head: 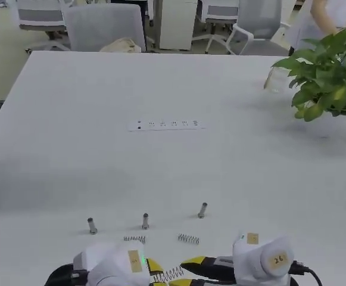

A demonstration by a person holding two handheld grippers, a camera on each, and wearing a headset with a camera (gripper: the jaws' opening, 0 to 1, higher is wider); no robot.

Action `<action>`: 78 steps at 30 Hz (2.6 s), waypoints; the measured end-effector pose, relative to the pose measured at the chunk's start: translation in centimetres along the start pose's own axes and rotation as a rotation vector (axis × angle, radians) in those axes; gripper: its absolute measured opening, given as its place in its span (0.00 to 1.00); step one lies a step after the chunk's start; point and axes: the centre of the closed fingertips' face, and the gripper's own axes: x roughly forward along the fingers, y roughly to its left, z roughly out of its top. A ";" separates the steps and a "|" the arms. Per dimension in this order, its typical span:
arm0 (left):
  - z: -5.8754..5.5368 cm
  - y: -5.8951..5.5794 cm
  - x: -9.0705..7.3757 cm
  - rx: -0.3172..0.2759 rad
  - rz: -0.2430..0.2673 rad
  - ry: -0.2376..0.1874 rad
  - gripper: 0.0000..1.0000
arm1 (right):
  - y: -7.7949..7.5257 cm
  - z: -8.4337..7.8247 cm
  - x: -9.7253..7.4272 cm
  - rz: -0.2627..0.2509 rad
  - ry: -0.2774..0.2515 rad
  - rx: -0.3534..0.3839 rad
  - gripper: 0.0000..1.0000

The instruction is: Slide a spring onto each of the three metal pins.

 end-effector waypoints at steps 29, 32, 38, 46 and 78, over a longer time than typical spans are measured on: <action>0.2 -1.0 0.4 0.154 -0.032 0.033 0.03 | 1.6 0.3 0.2 0.068 0.043 -0.030 0.10; 0.2 -1.1 0.4 0.167 -0.038 0.034 0.03 | 1.8 0.2 0.2 0.077 0.054 -0.039 0.09; 0.2 -0.9 0.5 0.154 -0.037 0.022 0.03 | 1.8 0.3 0.2 0.075 0.067 -0.061 0.09; 0.2 -0.7 0.6 0.108 -0.023 0.004 0.03 | 1.6 0.4 0.2 0.062 0.070 -0.076 0.09; -3.5 4.3 -3.2 -0.280 0.201 -0.083 0.10 | -1.1 2.1 0.0 0.049 0.098 -0.135 0.09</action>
